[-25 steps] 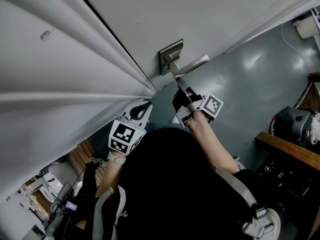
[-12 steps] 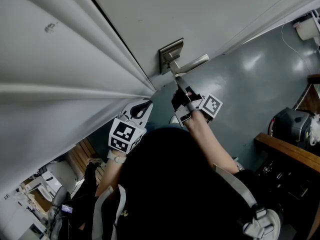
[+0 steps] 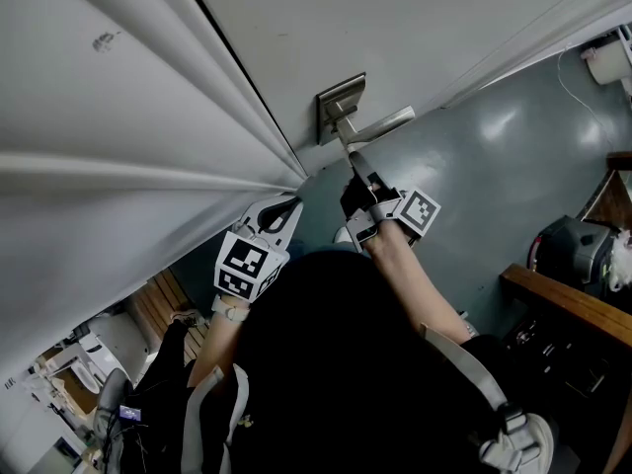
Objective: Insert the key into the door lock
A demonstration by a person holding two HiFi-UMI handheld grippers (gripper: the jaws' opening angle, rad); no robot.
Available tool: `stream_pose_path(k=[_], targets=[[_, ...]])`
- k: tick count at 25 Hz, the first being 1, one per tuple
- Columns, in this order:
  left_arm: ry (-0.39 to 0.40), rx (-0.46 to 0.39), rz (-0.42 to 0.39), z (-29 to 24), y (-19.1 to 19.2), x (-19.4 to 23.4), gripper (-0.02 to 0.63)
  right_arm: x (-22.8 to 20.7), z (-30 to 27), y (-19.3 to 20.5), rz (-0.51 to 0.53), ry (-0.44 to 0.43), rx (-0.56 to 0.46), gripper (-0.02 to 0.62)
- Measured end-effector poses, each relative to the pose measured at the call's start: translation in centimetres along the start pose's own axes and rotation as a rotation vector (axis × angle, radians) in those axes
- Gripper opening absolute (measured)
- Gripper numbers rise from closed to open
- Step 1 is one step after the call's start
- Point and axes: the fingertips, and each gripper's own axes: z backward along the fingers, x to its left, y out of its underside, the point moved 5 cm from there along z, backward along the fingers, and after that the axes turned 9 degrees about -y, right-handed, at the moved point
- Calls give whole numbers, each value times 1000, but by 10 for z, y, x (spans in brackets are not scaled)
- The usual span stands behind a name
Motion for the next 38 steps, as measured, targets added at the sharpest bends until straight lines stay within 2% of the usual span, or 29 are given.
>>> stream_pose_path(k=[6, 14, 33, 38], targets=[[3, 2, 3, -1, 0, -2, 9, -8, 21, 7, -31, -6, -1, 32], [2, 11, 1, 1, 3, -5, 9, -2, 12, 10, -94, -48, -29, 32], [-18, 15, 5, 4, 1, 1, 9, -1, 3, 3, -68, -38, -64, 32], [-18, 20, 5, 4, 2, 1, 9, -2, 0, 2, -64, -29, -26, 32]])
